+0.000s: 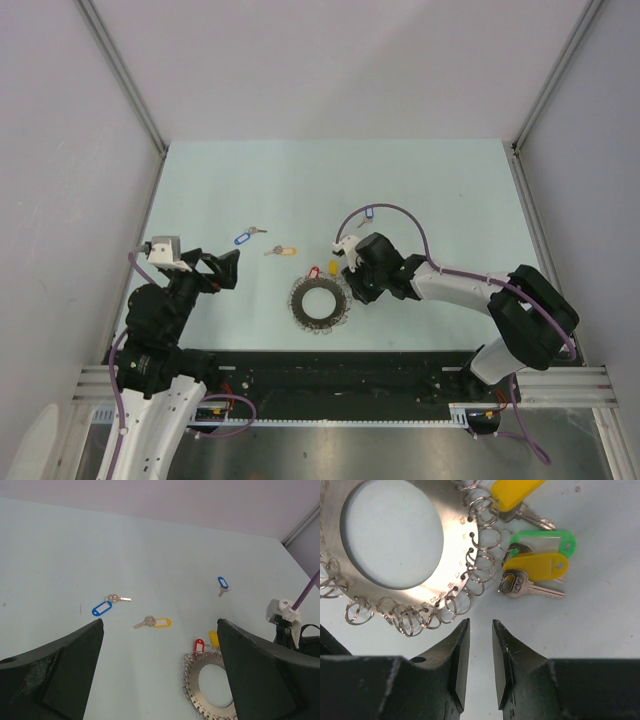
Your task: Put the keys on the keyring
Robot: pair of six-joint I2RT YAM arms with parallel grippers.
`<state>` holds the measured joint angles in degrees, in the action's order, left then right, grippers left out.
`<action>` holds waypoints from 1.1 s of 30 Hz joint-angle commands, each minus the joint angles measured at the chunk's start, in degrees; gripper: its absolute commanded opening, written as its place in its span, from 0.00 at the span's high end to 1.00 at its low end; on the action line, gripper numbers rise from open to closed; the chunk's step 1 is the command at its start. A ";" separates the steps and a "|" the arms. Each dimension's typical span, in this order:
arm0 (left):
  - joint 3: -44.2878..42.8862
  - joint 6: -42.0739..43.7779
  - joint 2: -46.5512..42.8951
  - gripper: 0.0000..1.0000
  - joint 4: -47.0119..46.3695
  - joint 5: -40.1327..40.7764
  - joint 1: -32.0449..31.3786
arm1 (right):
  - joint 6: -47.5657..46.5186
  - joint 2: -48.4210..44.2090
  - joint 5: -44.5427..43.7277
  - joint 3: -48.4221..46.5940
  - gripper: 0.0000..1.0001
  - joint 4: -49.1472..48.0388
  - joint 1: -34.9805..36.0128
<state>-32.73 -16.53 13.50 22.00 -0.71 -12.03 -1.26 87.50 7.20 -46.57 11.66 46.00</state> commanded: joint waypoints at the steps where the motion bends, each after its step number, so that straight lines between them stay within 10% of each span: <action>1: -1.37 -0.34 0.13 0.00 -1.35 -1.31 0.25 | -6.74 -1.11 -4.74 -2.48 0.71 1.61 2.43; 33: -1.37 -0.25 -0.14 0.00 -1.35 -1.57 0.25 | -13.07 3.29 -11.51 -2.48 0.58 -6.91 9.29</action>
<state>-32.73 -16.53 13.50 21.98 -0.84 -12.03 -13.89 92.18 -4.08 -47.72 8.58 55.18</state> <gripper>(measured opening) 0.996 0.407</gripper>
